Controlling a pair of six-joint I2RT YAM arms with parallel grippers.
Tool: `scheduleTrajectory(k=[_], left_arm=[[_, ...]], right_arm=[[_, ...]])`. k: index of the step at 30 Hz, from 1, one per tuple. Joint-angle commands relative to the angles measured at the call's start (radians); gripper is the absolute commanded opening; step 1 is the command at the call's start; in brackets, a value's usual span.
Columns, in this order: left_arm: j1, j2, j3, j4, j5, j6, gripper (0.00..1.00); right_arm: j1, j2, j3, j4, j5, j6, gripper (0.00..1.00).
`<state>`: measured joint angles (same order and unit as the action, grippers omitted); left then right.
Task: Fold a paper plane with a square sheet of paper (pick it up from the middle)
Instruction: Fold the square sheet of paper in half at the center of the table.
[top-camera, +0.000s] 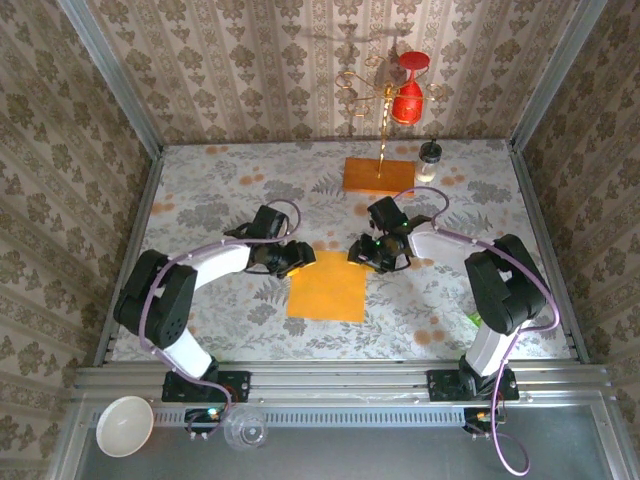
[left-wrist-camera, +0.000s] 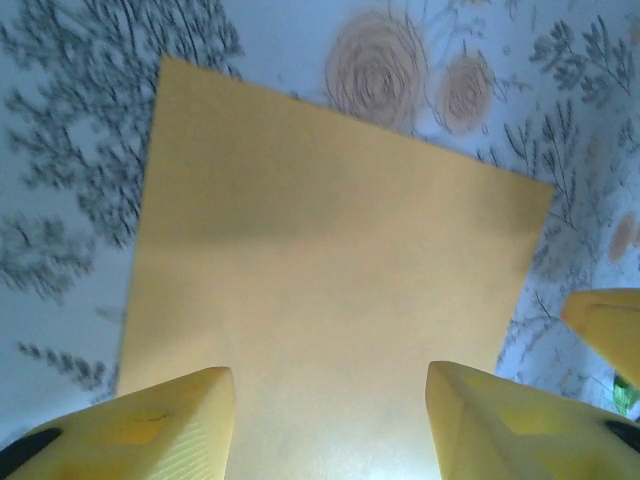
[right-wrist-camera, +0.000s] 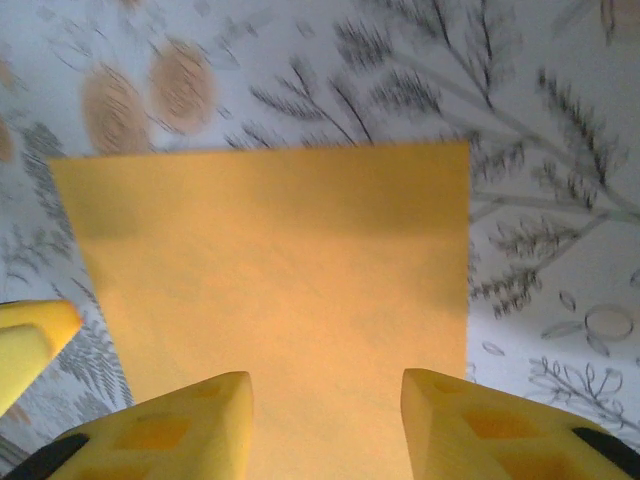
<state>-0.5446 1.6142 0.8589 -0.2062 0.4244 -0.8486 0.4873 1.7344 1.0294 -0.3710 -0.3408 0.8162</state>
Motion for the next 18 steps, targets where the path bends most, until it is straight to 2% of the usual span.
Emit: scheduleTrajectory(k=[1,4,11,14,18], left_arm=[[-0.024,-0.006,-0.061,0.032,0.027,-0.069,0.51],[-0.025,0.017,-0.062,0.013,0.01,-0.06,0.45],[-0.023,0.06,-0.083,0.041,-0.009,-0.062,0.41],[-0.017,0.077,-0.107,0.066,-0.009,-0.074,0.36],[-0.008,0.082,-0.141,0.102,-0.006,-0.093,0.35]], right_arm=[[0.033,-0.002,-0.051,-0.007,-0.047,0.007,0.41],[0.043,0.007,-0.079,0.02,-0.057,0.026,0.37],[0.043,0.058,-0.089,0.061,-0.062,0.036,0.31],[0.043,0.087,-0.081,0.06,-0.054,0.032,0.3],[0.043,0.111,-0.071,0.064,-0.052,0.028,0.3]])
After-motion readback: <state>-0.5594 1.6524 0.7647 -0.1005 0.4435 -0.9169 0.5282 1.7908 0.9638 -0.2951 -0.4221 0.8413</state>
